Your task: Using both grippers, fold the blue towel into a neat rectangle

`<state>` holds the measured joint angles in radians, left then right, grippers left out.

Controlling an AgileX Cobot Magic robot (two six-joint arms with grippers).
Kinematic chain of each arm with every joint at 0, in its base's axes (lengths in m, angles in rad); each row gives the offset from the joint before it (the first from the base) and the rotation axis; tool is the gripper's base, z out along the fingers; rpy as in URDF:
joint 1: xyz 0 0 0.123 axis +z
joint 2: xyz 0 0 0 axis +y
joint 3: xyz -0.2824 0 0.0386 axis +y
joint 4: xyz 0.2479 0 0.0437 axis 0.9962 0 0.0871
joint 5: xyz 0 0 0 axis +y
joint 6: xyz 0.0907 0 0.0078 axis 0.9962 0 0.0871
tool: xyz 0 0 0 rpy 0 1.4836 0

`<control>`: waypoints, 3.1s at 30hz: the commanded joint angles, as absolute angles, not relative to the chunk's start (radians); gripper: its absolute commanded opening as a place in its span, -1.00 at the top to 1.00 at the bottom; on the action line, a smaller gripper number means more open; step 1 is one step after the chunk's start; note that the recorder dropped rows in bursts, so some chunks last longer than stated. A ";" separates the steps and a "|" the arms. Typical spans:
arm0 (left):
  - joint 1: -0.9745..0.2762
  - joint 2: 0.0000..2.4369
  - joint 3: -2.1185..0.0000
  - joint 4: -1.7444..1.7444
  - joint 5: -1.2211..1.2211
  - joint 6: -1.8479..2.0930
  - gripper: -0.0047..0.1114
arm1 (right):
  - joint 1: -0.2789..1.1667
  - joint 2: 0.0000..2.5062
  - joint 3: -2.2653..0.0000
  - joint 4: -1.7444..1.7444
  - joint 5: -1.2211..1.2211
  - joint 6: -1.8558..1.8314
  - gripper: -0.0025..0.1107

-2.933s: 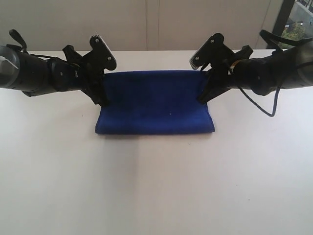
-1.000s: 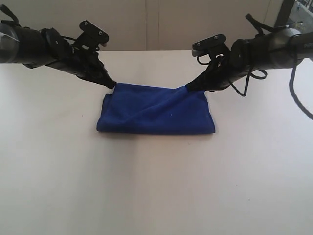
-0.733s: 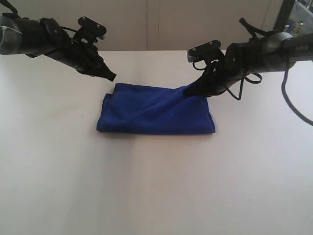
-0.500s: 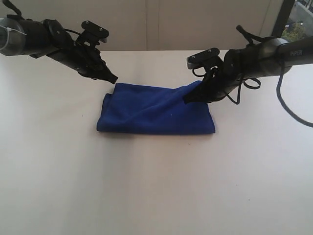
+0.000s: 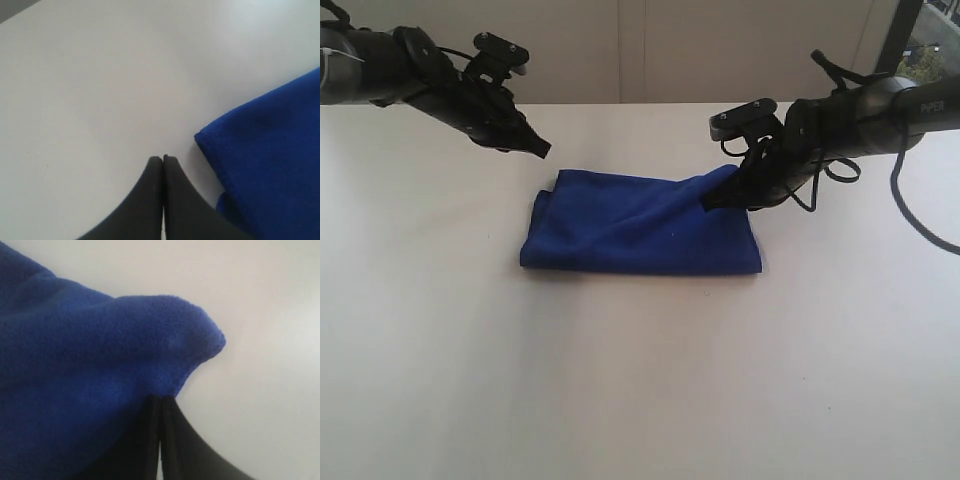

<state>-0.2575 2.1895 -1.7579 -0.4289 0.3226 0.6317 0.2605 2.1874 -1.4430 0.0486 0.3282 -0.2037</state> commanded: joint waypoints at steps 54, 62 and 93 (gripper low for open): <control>-0.242 2.370 -1.897 -0.882 0.337 0.968 0.92 | 0.250 2.187 -1.446 0.042 0.313 -0.204 0.96; -0.242 2.345 -1.897 -0.871 0.336 0.966 0.92 | 0.250 2.187 -1.446 0.042 0.315 -0.204 0.96; -0.242 2.384 -1.897 -0.753 0.274 0.843 0.10 | 0.250 2.187 -1.446 0.042 0.316 -0.204 0.96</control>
